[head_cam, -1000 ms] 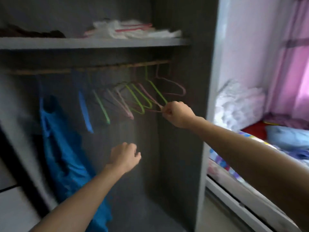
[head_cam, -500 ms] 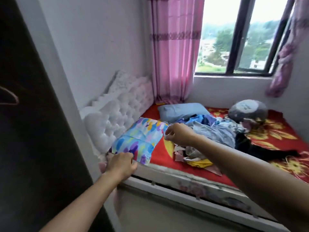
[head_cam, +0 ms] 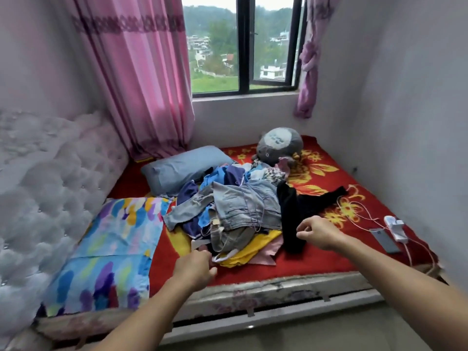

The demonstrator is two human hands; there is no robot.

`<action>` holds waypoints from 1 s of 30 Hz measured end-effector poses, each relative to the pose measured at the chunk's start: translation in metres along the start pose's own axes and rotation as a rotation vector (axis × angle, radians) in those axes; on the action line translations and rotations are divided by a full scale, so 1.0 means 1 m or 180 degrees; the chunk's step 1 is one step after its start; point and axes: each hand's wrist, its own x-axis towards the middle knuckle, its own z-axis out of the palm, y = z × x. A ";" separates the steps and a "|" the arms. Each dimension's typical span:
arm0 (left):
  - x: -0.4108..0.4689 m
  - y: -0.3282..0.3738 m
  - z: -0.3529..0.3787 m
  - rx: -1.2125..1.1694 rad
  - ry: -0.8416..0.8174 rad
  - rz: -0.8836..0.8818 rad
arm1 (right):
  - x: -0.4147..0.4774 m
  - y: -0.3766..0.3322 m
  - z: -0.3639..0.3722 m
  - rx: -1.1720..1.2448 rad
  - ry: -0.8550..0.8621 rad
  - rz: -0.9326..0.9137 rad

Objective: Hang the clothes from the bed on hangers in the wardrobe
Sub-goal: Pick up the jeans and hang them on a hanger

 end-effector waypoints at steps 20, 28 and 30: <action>0.339 0.017 0.063 -0.0341 -0.0665 -0.0137 | 0.363 0.075 0.065 0.0784 -0.0751 0.0902; 0.446 -0.014 0.140 -0.0319 -0.0932 0.0048 | 0.483 0.083 0.169 0.1381 -0.0531 0.1971; 0.468 -0.021 0.157 -0.0289 -0.0915 0.0065 | 0.506 0.085 0.197 0.1783 -0.0589 0.2330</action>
